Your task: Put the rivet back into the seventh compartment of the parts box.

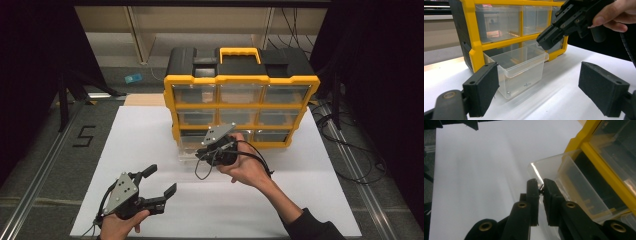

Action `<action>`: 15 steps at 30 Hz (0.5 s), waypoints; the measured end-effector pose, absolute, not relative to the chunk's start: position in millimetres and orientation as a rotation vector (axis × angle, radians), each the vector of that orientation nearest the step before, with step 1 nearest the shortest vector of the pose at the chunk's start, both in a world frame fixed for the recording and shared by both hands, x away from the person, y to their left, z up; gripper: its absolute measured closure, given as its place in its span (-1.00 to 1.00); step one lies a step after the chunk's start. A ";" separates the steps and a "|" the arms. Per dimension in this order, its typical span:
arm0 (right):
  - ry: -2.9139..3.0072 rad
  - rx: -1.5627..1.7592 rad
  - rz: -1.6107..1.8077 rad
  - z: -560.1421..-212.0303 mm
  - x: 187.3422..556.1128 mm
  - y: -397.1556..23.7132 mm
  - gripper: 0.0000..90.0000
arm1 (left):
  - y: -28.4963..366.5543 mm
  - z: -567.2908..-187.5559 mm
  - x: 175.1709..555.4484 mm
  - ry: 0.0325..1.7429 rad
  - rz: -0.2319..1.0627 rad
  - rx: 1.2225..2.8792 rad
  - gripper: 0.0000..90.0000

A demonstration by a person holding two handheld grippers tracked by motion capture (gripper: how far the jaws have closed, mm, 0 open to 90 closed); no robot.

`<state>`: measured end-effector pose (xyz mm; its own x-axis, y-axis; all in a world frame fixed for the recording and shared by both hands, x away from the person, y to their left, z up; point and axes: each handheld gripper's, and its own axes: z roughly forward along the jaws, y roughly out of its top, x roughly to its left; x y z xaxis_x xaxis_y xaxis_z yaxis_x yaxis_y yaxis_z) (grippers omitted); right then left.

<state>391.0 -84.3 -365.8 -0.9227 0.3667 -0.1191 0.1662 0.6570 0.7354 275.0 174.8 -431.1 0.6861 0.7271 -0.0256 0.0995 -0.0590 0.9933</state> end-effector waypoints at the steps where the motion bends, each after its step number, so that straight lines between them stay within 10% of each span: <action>1: 2.615 0.436 1.123 -365.0 391.9 -85.0 0.85 | 175.0 -431.0 274.9 0.699 0.588 1.572 -0.64; 15: 2.576 0.472 1.136 -365.7 406.5 -90.3 0.85 | 174.9 -430.7 273.1 0.723 0.584 1.576 -0.64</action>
